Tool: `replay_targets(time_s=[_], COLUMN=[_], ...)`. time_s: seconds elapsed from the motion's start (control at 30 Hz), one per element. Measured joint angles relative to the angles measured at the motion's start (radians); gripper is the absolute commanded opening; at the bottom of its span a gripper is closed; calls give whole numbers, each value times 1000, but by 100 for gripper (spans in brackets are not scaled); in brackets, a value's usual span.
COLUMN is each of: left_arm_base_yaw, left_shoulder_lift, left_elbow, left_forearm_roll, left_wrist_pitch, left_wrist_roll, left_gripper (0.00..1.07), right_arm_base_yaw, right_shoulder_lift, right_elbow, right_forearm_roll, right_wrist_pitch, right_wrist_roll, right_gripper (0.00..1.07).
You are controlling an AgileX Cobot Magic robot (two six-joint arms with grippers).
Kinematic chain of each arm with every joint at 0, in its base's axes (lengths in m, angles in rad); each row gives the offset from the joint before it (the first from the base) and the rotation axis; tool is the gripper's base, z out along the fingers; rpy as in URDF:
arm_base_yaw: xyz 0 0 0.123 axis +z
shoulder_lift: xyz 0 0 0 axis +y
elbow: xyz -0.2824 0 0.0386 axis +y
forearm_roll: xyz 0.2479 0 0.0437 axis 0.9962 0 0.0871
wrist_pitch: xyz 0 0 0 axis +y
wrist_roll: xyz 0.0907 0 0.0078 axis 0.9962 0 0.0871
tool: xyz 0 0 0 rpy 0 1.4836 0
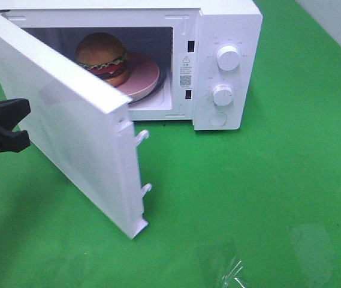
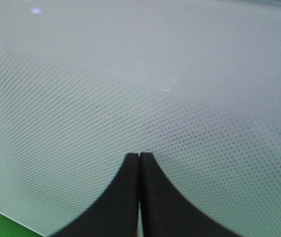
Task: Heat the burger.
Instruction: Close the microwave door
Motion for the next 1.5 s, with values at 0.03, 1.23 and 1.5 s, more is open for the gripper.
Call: replay_targets(time_s=[0.03, 1.23, 1.5], left_arm_base_yaw=[0, -408, -413], left_shoulder_lift=[0, 308, 354], left_elbow=[0, -486, -581], left_forearm_roll=[0, -429, -419], left_wrist_pitch=[0, 93, 129], left_wrist_roll=[0, 165, 165], left_gripper=[0, 0, 0], right_arm_base_yaw=[0, 0, 0], right_shoulder_lift=[0, 0, 0], right_elbow=[0, 0, 0], right_forearm_roll=[0, 0, 0], right_wrist_pitch=[0, 0, 0], right_wrist_roll=[0, 0, 0], right_gripper=[75, 75, 75])
